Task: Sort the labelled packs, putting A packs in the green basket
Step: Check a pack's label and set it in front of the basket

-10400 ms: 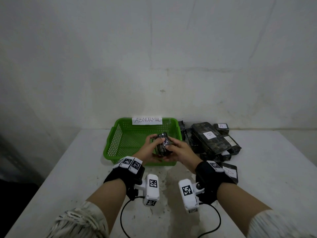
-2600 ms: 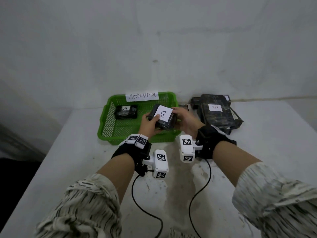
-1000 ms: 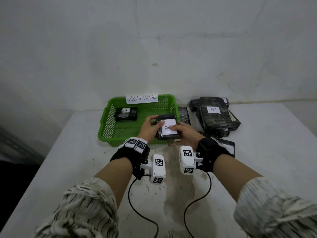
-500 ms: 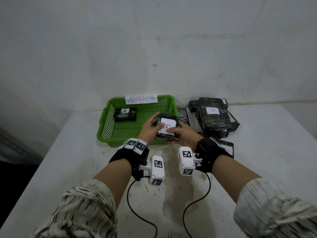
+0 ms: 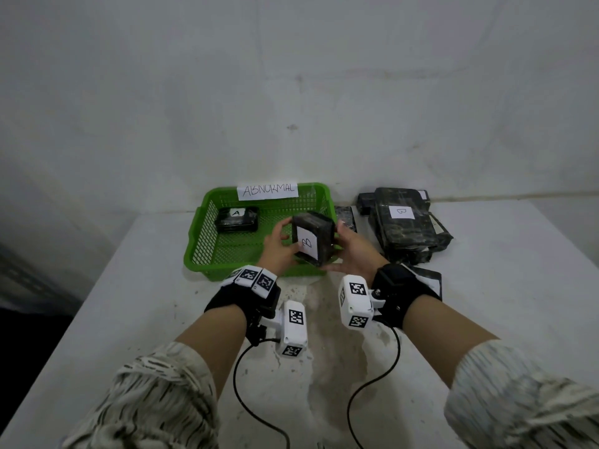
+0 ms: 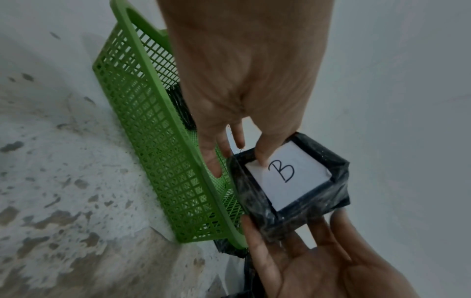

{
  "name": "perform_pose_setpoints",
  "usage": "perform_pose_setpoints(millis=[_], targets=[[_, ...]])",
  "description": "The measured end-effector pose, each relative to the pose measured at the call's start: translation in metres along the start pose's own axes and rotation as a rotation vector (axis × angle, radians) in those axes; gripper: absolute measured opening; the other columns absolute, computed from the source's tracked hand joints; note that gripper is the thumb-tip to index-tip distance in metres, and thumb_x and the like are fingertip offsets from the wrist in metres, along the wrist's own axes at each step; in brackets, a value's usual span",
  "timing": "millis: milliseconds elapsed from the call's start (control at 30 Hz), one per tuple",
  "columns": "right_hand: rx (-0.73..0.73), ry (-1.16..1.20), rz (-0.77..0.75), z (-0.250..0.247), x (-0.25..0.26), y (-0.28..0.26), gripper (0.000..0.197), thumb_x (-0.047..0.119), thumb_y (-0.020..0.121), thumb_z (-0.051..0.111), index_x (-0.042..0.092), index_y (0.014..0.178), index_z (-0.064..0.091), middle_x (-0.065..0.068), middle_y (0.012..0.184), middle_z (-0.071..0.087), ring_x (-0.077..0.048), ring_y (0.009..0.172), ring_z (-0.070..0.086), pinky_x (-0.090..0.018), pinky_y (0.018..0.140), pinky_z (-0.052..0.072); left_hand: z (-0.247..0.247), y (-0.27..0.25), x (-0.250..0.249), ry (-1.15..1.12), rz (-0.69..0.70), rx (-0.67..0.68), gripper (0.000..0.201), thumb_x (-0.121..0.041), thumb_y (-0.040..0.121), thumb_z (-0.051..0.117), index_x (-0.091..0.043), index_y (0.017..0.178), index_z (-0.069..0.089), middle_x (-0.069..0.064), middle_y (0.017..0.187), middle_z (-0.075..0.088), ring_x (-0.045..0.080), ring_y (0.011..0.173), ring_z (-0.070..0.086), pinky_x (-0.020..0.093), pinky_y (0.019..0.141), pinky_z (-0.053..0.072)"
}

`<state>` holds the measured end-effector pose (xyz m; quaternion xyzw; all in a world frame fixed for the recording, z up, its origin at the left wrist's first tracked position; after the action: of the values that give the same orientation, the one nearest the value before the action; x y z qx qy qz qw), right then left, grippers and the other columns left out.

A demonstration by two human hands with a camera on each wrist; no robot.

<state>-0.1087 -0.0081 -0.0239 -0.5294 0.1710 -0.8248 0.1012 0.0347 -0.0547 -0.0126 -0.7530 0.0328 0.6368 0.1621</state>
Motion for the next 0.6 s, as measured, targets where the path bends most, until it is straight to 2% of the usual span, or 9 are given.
perform_pose_setpoints(millis=[67,133,200,267,333,367,467,533,600], targets=[[-0.008,-0.056,-0.004,-0.001,0.003,-0.002,0.012,0.026,0.100,0.048,0.019,0.101,0.057,-0.006,0.110,0.057,-0.025,0.098,0.055,-0.041,0.061,0.059,0.001,-0.002,-0.001,-0.049,-0.015,-0.013,0.055,0.003,0.088,0.056,-0.022,0.134,0.040,0.017,0.115,0.047,0.034,0.112,0.050,0.038,0.076,0.053],[0.003,-0.079,0.014,0.000,0.003,-0.004,0.008,0.018,0.096,0.055,0.019,0.103,0.055,-0.003,0.106,0.058,-0.017,0.095,0.057,-0.037,0.057,0.059,0.006,-0.007,-0.005,-0.169,-0.037,0.026,0.052,0.007,0.087,0.053,-0.019,0.130,0.038,0.013,0.100,0.054,0.030,0.100,0.055,0.042,0.076,0.052],[-0.010,-0.087,0.028,0.000,0.002,-0.003,0.032,0.014,0.091,0.062,0.020,0.120,0.050,-0.004,0.117,0.056,-0.017,0.101,0.056,-0.033,0.054,0.058,0.008,-0.009,-0.006,-0.236,-0.052,0.056,0.038,0.005,0.090,0.051,-0.017,0.119,0.041,0.016,0.104,0.057,0.026,0.092,0.060,0.040,0.068,0.056],[-0.048,-0.115,0.017,-0.003,0.000,-0.002,0.060,0.012,0.084,0.070,0.025,0.135,0.040,-0.002,0.126,0.051,-0.020,0.108,0.054,-0.034,0.057,0.057,0.010,-0.010,-0.005,-0.282,-0.099,0.086,0.009,-0.009,0.097,0.042,-0.016,0.103,0.046,0.018,0.108,0.057,0.023,0.085,0.061,0.036,0.060,0.057],[-0.074,-0.204,-0.002,-0.005,-0.002,0.001,0.077,0.016,0.077,0.078,0.030,0.140,0.036,0.001,0.131,0.051,-0.023,0.113,0.053,-0.040,0.072,0.055,0.014,-0.011,-0.003,-0.324,-0.164,0.138,0.024,-0.029,0.102,0.031,-0.015,0.096,0.050,0.018,0.105,0.059,0.026,0.088,0.059,0.040,0.068,0.055],[-0.079,-0.265,-0.009,-0.004,-0.002,0.000,0.074,0.020,0.077,0.078,0.029,0.139,0.039,0.001,0.131,0.054,-0.023,0.113,0.054,-0.039,0.077,0.052,0.016,-0.011,-0.003,-0.327,-0.178,0.162,0.032,-0.036,0.101,0.028,-0.015,0.097,0.052,0.017,0.104,0.059,0.029,0.093,0.058,0.041,0.075,0.054],[-0.053,-0.359,-0.013,0.004,0.000,-0.004,0.042,0.029,0.085,0.069,0.023,0.124,0.054,-0.006,0.122,0.062,-0.023,0.108,0.060,-0.031,0.074,0.048,0.017,-0.009,-0.003,-0.278,-0.158,0.184,0.040,-0.046,0.098,0.032,-0.016,0.107,0.056,0.016,0.112,0.060,0.031,0.106,0.056,0.040,0.084,0.051],[-0.015,-0.293,-0.009,0.010,0.001,-0.006,0.026,0.035,0.091,0.060,0.024,0.114,0.057,-0.007,0.118,0.063,-0.023,0.106,0.062,-0.037,0.082,0.052,0.018,-0.008,-0.003,-0.237,-0.148,0.194,0.046,-0.049,0.095,0.038,-0.013,0.118,0.056,0.017,0.120,0.060,0.030,0.112,0.056,0.040,0.090,0.049],[-0.001,-0.197,-0.004,0.015,0.001,-0.005,0.033,0.042,0.095,0.050,0.020,0.119,0.055,-0.009,0.121,0.063,-0.027,0.111,0.060,-0.047,0.095,0.049,0.018,-0.008,-0.005,-0.215,-0.139,0.182,0.052,-0.052,0.092,0.043,-0.014,0.126,0.055,0.014,0.124,0.060,0.027,0.115,0.055,0.043,0.096,0.046]])
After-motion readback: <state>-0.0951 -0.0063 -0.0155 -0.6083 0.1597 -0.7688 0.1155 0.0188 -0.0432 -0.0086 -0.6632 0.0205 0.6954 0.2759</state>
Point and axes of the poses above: each hand's wrist, its own y-axis towards the middle knuckle, its own z-axis out of the palm, x = y × z, the point moved 6 cm from there along y, towards the middle knuckle
